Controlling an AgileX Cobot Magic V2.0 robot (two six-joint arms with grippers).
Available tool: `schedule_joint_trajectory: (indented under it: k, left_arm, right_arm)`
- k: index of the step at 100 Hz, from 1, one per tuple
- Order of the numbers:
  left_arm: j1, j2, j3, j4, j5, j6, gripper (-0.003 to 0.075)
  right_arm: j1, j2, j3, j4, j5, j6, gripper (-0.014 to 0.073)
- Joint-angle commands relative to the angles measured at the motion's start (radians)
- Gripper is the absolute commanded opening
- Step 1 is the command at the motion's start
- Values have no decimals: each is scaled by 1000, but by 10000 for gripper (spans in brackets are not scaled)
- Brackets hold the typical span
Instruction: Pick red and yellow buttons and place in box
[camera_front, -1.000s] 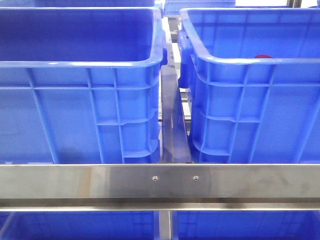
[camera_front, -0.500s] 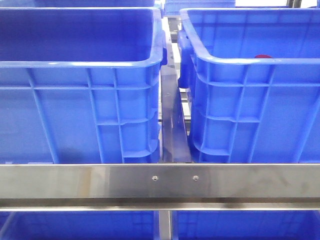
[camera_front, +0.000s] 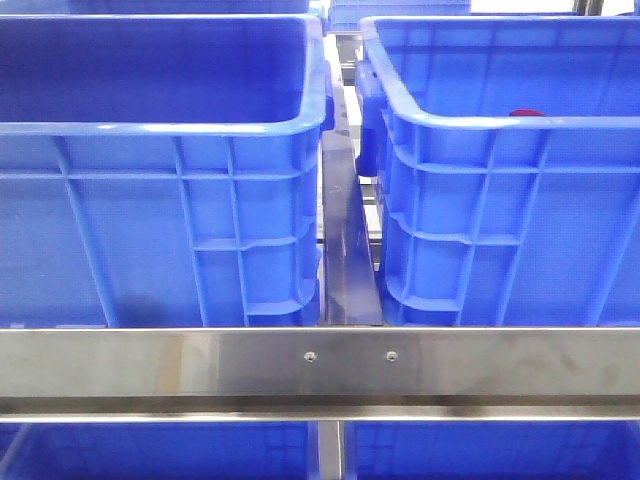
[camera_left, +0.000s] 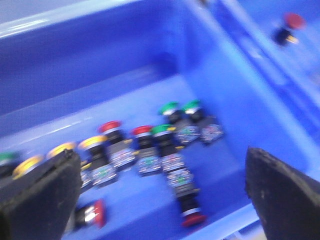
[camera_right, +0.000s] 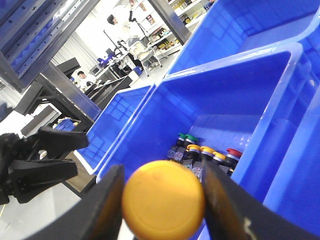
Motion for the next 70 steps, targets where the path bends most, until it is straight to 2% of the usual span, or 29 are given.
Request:
schedule_joint_trajectory:
  k: [1, 27, 42, 48, 56, 70]
  left_arm:
    - [51, -95, 39, -6, -100, -23, 620]
    - [193, -321, 235, -6, -116, -23, 620]
    - [225, -426, 311, -6, -120, -23, 618]
    - [229, -462, 334, -6, -120, -23, 594]
    - [229, -496, 352, -6, -120, -23, 502]
    - [229, -525, 362, -6, -120, -23, 227]
  right_arm:
    - [-6, -29, -31, 150, 53, -17, 127]
    - [-6, -29, -31, 150, 47, -30, 127]
    - [-6, -29, -31, 150, 43, -44, 127]
    - [-6, -29, -31, 150, 26, -68, 127]
    - [-6, -30, -31, 150, -23, -109, 127]
    - [-6, -36, -35, 150, -175, -207, 127]
